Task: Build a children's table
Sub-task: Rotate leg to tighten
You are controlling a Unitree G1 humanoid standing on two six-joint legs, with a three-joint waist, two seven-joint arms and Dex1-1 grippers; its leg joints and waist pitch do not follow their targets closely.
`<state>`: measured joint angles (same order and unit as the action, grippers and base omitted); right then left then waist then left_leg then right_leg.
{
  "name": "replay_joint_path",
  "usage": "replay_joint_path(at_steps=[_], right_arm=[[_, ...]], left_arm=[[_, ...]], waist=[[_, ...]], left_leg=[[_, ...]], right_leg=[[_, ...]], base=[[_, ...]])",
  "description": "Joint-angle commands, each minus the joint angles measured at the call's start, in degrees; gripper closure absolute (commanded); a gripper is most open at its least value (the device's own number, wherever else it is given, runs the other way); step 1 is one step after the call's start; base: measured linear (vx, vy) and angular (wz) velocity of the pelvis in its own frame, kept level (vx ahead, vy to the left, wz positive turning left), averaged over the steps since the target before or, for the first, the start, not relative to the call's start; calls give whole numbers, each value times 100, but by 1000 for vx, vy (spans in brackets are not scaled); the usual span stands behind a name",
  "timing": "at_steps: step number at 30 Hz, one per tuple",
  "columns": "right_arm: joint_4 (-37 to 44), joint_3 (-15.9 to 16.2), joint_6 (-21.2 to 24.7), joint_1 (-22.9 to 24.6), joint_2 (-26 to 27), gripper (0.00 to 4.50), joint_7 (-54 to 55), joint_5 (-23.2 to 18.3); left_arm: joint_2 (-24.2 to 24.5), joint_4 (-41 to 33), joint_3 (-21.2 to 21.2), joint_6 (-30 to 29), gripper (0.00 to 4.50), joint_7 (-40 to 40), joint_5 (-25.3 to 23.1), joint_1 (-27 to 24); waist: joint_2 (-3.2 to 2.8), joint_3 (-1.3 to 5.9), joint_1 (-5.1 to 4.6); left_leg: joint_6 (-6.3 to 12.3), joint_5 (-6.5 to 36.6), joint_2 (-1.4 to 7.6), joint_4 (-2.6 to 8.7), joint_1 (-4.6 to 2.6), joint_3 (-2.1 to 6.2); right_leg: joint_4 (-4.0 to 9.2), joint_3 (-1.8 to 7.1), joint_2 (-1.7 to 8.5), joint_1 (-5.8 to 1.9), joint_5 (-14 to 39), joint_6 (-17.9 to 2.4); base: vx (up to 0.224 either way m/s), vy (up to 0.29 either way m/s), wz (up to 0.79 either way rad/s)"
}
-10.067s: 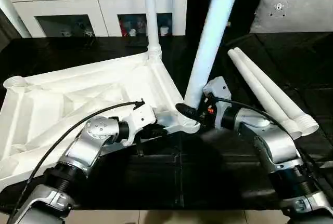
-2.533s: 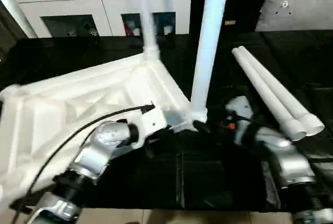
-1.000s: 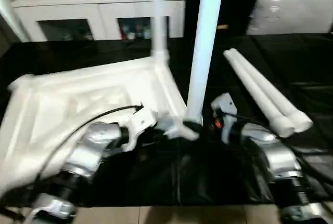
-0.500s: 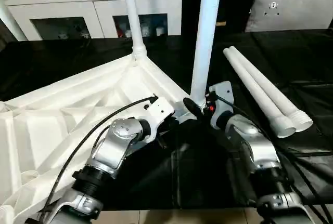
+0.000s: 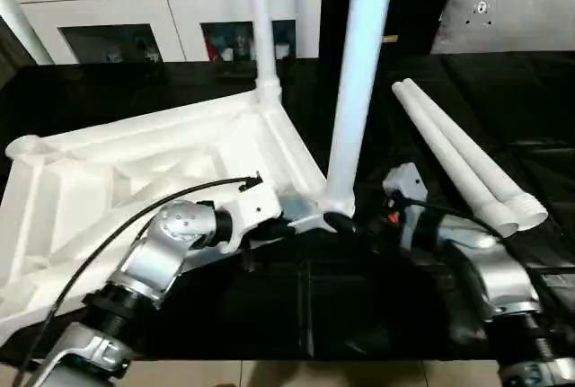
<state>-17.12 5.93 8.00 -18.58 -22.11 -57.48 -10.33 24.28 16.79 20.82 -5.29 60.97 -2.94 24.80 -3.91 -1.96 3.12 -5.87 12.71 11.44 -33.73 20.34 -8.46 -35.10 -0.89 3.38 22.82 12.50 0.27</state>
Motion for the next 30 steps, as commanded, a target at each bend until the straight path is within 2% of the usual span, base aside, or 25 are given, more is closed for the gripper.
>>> replay_joint_path(at_steps=[1,2,4,6,7,8,9,12,16,22,26,30], right_arm=[[-45,152,-172,-196,-202,8,-474,39],[-45,172,-171,-205,-241,8,-587,5],[-34,245,-97,-244,-336,8,-872,-56],[-41,313,-49,-291,-393,8,-1113,-112],[-38,349,-31,-314,-407,8,-1211,-136],[-38,374,-20,-329,-416,36,-1276,-153],[-36,428,2,-346,-425,36,-1361,-169],[-64,598,18,-350,-464,68,-1529,-138],[-123,608,8,-350,-445,92,-1574,-133],[-116,616,53,-320,-408,153,-1614,-183],[-48,620,110,-278,-355,164,-1606,-282],[125,605,272,-169,-229,169,-1548,-390]], left_arm=[[185,166,348,244,450,637,-64,-70],[206,172,355,280,450,695,-59,-70],[242,197,396,334,450,840,-48,-54],[305,235,439,449,450,996,-18,-40],[339,250,470,489,450,1078,-7,-36],[361,261,491,513,450,1133,1,-32],[382,281,512,568,450,1168,7,-29],[410,298,514,669,450,1222,22,-58],[410,293,485,710,450,1269,20,-89],[460,167,501,680,450,1330,82,-141],[494,-11,483,568,450,1371,146,-178],[441,-116,384,389,450,1282,248,-231]], waist=[[100,321,37],[84,323,50],[121,313,62],[108,318,88],[151,320,95],[131,321,112],[151,321,113],[148,320,150],[148,325,199],[143,340,196],[154,342,186],[138,334,182]], left_leg=[[563,138,64,296,28,-78],[568,147,68,296,25,-74],[603,190,78,296,30,-86],[616,161,90,294,29,-79],[639,125,87,289,34,-84],[648,89,84,284,37,-82],[656,94,83,283,37,-87],[634,133,93,285,25,-87],[551,119,94,287,23,-90],[548,36,83,274,30,-86],[572,10,84,268,32,-91],[547,67,86,277,26,-92]], right_leg=[[290,132,282,-363,-695,-1576],[281,129,286,-361,-678,-1590],[287,130,288,-359,-611,-1600],[273,132,299,-359,-578,-1602],[270,131,293,-362,-623,-1602],[255,130,296,-355,-643,-1604],[260,130,295,-354,-623,-1600],[261,129,297,-340,-476,-1595],[257,135,298,-336,-439,-1548],[238,131,291,-345,-617,-1548],[232,127,282,-343,-688,-1564],[238,127,283,-339,-568,-1562]], base=[[0,0,0],[0,0,0],[0,0,0],[0,0,0],[0,0,0],[0,0,0],[0,0,0],[0,0,0],[0,0,0],[0,0,0],[0,0,0],[0,0,0]])
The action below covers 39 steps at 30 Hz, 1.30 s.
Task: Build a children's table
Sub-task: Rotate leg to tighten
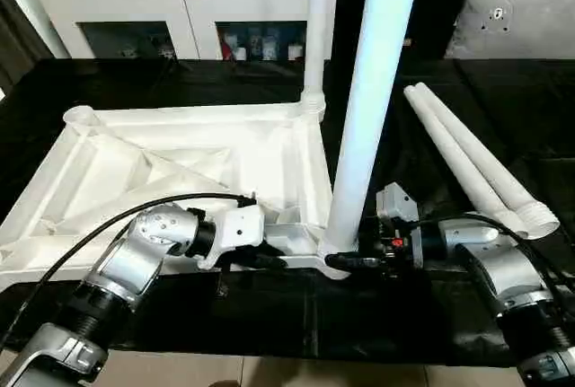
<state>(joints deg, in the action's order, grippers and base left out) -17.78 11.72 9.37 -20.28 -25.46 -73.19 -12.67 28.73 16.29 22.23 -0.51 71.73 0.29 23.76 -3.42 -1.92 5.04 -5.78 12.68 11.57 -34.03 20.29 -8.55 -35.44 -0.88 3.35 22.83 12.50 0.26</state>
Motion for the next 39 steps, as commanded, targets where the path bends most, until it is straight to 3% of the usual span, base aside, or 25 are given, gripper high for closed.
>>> replay_joint_path(at_steps=[1,2,3,4,5,6,8,10,11,13,16,17,24,28,32,39], right_arm=[[275,68,346,60,211,171,243,-113],[289,86,392,72,239,171,309,-85],[285,122,472,85,338,172,533,13],[230,121,523,67,542,172,932,145],[220,115,526,62,576,172,994,160],[110,-2,609,-20,931,172,1583,214],[-42,-154,729,-149,1352,172,2263,245],[-306,-228,699,-310,1762,173,2958,380],[-306,-228,699,-310,1762,173,2958,380],[-672,-386,854,-514,2117,173,3823,513],[-781,-418,869,-573,2270,173,4087,578],[-766,-430,890,-561,2337,138,4099,614],[-527,-544,563,-346,2213,62,3957,615],[-171,-657,321,-87,1768,23,3445,433],[-20,-730,165,36,1336,5,2897,397],[68,-674,-154,66,521,5,1907,364]], left_arm=[[-127,-112,141,-296,450,-17,-8,-155],[-165,-124,114,-356,450,-92,7,-161],[-295,-156,53,-576,450,-325,29,-165],[-478,-219,12,-869,450,-616,35,-167],[-503,-230,10,-906,450,-651,35,-167],[-743,-326,-7,-1208,450,-960,26,-175],[-1078,-416,-43,-1519,450,-1378,2,-174],[-1548,-351,-66,-1731,450,-1966,-119,-99],[-1548,-351,-66,-1731,450,-1966,-119,-99],[-1993,-79,-113,-1797,450,-2524,-259,30],[-2175,27,-106,-1823,450,-2742,-347,92],[-2226,10,-92,-1890,450,-2815,-385,101],[-1902,-61,-93,-1895,450,-2697,-593,45],[-1463,129,-71,-1510,450,-2441,-751,60],[-1203,247,-96,-1319,450,-2172,-757,66],[-711,392,6,-737,450,-1328,-535,118]], waist=[[66,323,-12],[79,319,-24],[41,315,-14],[66,295,-42],[35,283,-51],[62,259,-70],[39,239,-154],[14,222,-256],[43,231,-285],[29,240,-323],[41,250,-318],[25,258,-305],[-24,267,-307],[-36,295,-282],[-59,319,-262],[-46,322,-229]], left_leg=[[496,101,74,314,25,-79],[467,111,77,317,26,-84],[435,174,71,320,24,-75],[349,297,67,337,25,-83],[283,402,66,347,19,-82],[170,608,54,374,14,-77],[-25,862,33,416,10,-57],[-93,1014,37,429,4,-50],[-80,1055,19,429,17,-38],[-44,987,16,417,42,-40],[24,913,-3,401,42,-46],[50,863,7,401,48,-44],[73,911,33,423,47,-33],[163,813,45,405,47,-29],[273,473,41,372,52,-39],[387,415,42,349,48,-50]], right_leg=[[289,125,283,-334,-499,-1541],[290,132,282,-339,-493,-1539],[294,126,288,-330,-404,-1540],[316,130,282,-324,-227,-1518],[331,137,289,-315,-63,-1501],[384,144,297,-318,394,-1406],[441,149,303,-314,1140,-1231],[484,152,302,-284,1440,-1171],[504,143,298,-307,1613,-1097],[509,150,292,-297,1515,-1072],[525,155,288,-290,1476,-1029],[512,155,286,-290,1389,-1013],[486,144,285,-289,903,-1143],[456,144,289,-325,444,-1196],[389,125,285,-342,-273,-1383],[373,115,290,-366,-449,-1489]], base=[[0,0,0],[0,0,0],[0,0,0],[0,0,0],[0,0,0],[0,0,0],[-30,-5,-1],[0,0,0],[0,0,0],[0,0,0],[0,0,0],[0,0,0],[0,0,0],[0,0,0],[0,0,0],[0,0,0]])
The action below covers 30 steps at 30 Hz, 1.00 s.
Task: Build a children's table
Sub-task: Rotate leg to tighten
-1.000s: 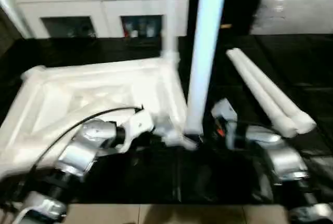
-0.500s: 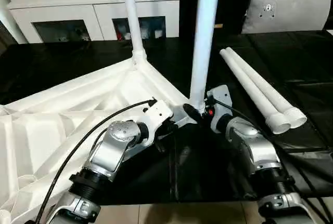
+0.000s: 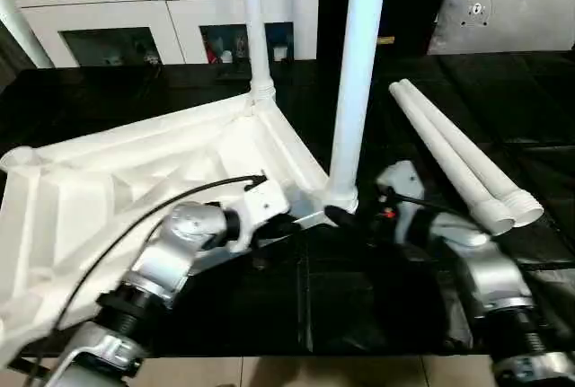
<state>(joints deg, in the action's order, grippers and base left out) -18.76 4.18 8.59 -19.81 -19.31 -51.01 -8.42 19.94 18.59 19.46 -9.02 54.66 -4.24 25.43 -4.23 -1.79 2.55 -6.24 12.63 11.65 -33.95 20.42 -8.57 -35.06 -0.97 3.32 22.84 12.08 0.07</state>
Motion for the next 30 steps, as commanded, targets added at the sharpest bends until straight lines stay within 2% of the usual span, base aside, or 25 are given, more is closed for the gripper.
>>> replay_joint_path(at_steps=[1,6,10,11,15,16,18,30], right_arm=[[199,124,-76,9,-220,5,-568,-104],[236,248,-138,-58,-444,5,-1131,-228],[305,440,-5,-77,-609,5,-1682,-359],[301,482,-10,-78,-633,31,-1749,-353],[284,586,40,-89,-686,52,-1973,-388],[278,568,52,-97,-671,77,-2062,-441],[277,568,53,-98,-667,88,-2080,-470],[219,652,122,-93,-591,184,-2117,-522]], left_arm=[[247,171,309,266,450,625,-3,-46],[481,160,450,516,450,1205,43,-36],[592,219,560,764,450,1505,56,-2],[606,229,573,802,450,1555,70,5],[672,266,633,937,450,1727,84,41],[694,322,647,1021,450,1838,91,69],[703,335,646,1051,450,1889,97,71],[765,393,663,1190,450,2037,110,19]], waist=[[43,306,35],[32,300,98],[56,309,144],[56,313,159],[55,313,202],[71,313,221],[64,313,245],[76,320,248]], left_leg=[[470,484,41,346,29,-47],[493,516,72,348,12,-65],[512,425,77,337,15,-71],[520,367,78,334,17,-67],[518,367,79,330,12,-75],[504,386,79,328,6,-82],[469,399,82,332,5,-81],[415,341,71,332,17,-76]], right_leg=[[341,123,295,-364,-314,-1476],[336,121,301,-336,-182,-1544],[315,121,298,-339,-280,-1541],[306,121,300,-346,-335,-1537],[305,123,303,-330,-280,-1529],[311,128,303,-326,-222,-1517],[309,129,305,-324,-156,-1507],[302,124,300,-333,-167,-1454]], base=[[0,0,0],[0,0,0],[0,0,0],[0,0,0],[0,0,0],[0,0,0],[0,0,0],[0,0,0]])
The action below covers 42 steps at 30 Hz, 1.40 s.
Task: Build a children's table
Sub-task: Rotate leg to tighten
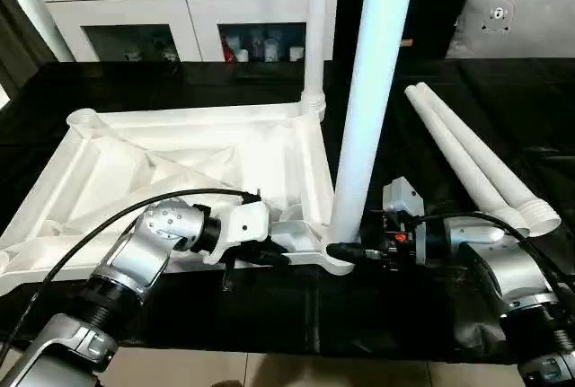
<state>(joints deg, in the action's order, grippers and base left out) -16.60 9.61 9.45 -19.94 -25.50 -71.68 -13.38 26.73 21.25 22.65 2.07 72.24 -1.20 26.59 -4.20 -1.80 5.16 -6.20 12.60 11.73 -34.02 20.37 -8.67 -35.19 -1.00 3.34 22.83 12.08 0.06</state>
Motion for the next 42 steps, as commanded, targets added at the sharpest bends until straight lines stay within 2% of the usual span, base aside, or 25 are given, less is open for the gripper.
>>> replay_joint_path(at_steps=[1,3,12,13,16,17,18,19,20,21,23,25,26,27,28,29,30,32,34,36,37,39,40,42], right_arm=[[9,116,44,-79,29,190,-47,-34],[30,135,56,-64,44,191,-38,-36],[165,241,120,52,135,194,-11,-15],[171,229,127,63,183,194,95,5],[136,134,144,75,398,194,611,100],[136,134,144,75,398,194,611,100],[112,89,257,51,544,194,1001,195],[112,89,257,51,544,194,1001,195],[74,14,404,11,732,194,1444,270],[74,14,404,11,732,194,1444,270],[-94,-171,667,-105,1267,194,2506,403],[-267,-248,746,-177,1629,195,3175,526],[-289,-256,759,-186,1673,195,3258,542],[-413,-321,803,-236,1891,195,3659,591],[-490,-379,851,-272,2036,196,3927,604],[-499,-385,857,-276,2053,196,3958,606],[-573,-430,910,-320,2180,196,4184,614],[-613,-461,965,-350,2278,196,4361,626],[-645,-496,707,-403,2373,142,4342,616],[-656,-543,602,-433,2434,127,4400,626],[-629,-566,550,-427,2428,119,4387,624],[-568,-584,441,-395,2375,93,4303,613],[-449,-614,317,-322,2264,85,4137,551],[-386,-629,290,-279,2201,72,4081,519]], left_arm=[[80,155,340,100,450,278,-202,-101],[62,226,337,142,450,256,-216,-110],[-9,401,334,243,450,173,-203,-197],[-29,395,308,225,450,153,-167,-225],[-150,338,152,43,450,8,20,-288],[-150,338,152,43,450,8,20,-288],[-252,240,52,-212,450,-152,110,-299],[-252,240,52,-212,450,-152,110,-299],[-371,149,-40,-428,450,-356,163,-292],[-371,149,-40,-428,450,-356,163,-292],[-792,-2,-244,-1006,450,-1111,166,-220],[-1196,-72,-375,-1399,450,-1750,132,-134],[-1252,-81,-390,-1448,450,-1835,126,-122],[-1506,-86,-456,-1630,450,-2225,80,-62],[-1659,-90,-490,-1728,450,-2440,42,-28],[-1677,-90,-494,-1740,450,-2466,38,-24],[-1806,-103,-500,-1815,450,-2649,-24,5],[-1894,-141,-497,-1895,450,-2771,-85,19],[-1834,-170,-436,-1930,450,-2839,-276,84],[-1796,-214,-417,-2008,450,-2877,-362,112],[-1744,-237,-416,-2039,450,-2873,-392,117],[-1662,-249,-422,-2044,450,-2843,-413,117],[-1532,-236,-416,-2004,450,-2781,-443,118],[-1469,-229,-397,-1974,450,-2738,-452,115]], waist=[[81,320,-15],[98,318,-18],[78,302,-23],[57,303,-30],[59,300,-41],[63,281,-53],[67,272,-62],[46,252,-88],[32,241,-119],[39,225,-142],[3,200,-226],[51,218,-290],[51,218,-290],[70,215,-316],[45,224,-330],[50,236,-338],[91,234,-331],[63,253,-310],[67,268,-296],[41,288,-298],[-21,295,-299],[11,304,-309],[-31,316,-306],[-6,325,-304]], left_leg=[[414,327,62,338,26,-68],[419,324,59,336,26,-72],[348,468,64,355,14,-72],[329,483,66,357,9,-72],[302,501,62,363,11,-73],[269,615,60,379,8,-75],[247,692,59,391,8,-72],[175,825,55,409,-1,-74],[97,980,53,433,-18,-65],[80,1061,48,444,-21,-68],[-25,1238,43,472,-16,-52],[-77,1164,26,479,9,-29],[-77,1164,26,479,9,-29],[-62,1155,27,481,11,-31],[-49,1109,27,472,16,-29],[-22,1004,27,462,20,-31],[17,985,10,450,27,-38],[94,853,8,436,33,-45],[134,689,14,429,49,-40],[142,566,18,414,50,-40],[151,471,23,408,51,-33],[163,448,19,396,47,-39],[180,400,21,386,41,-37],[235,323,12,369,53,-42]], right_leg=[[314,126,297,-334,-180,-1443],[317,127,296,-334,-166,-1435],[345,133,302,-323,146,-1386],[347,133,300,-320,136,-1384],[344,132,298,-316,128,-1394],[369,133,299,-308,318,-1369],[383,136,302,-312,461,-1344],[407,141,304,-294,724,-1307],[427,148,308,-294,1063,-1240],[460,153,311,-279,1242,-1210],[500,156,316,-257,1738,-1083],[521,145,308,-273,1896,-961],[521,145,308,-273,1896,-961],[526,147,308,-265,1860,-963],[519,152,308,-265,1749,-989],[508,155,301,-270,1526,-1018],[520,152,295,-270,1496,-1008],[510,164,304,-275,1369,-988],[479,159,303,-288,1054,-1019],[449,150,298,-294,712,-1083],[407,140,293,-301,323,-1175],[399,137,283,-315,94,-1223],[381,135,285,-316,-134,-1272],[357,133,276,-339,-470,-1327]], base=[[0,0,0],[0,0,0],[0,0,0],[0,0,0],[0,0,0],[0,0,0],[0,0,0],[0,0,0],[0,0,0],[0,0,0],[0,0,0],[0,0,0],[0,0,0],[0,0,0],[0,0,0],[0,0,0],[0,0,0],[0,0,0],[0,0,0],[0,0,0],[0,0,0],[0,0,0],[0,0,0],[0,0,0]])
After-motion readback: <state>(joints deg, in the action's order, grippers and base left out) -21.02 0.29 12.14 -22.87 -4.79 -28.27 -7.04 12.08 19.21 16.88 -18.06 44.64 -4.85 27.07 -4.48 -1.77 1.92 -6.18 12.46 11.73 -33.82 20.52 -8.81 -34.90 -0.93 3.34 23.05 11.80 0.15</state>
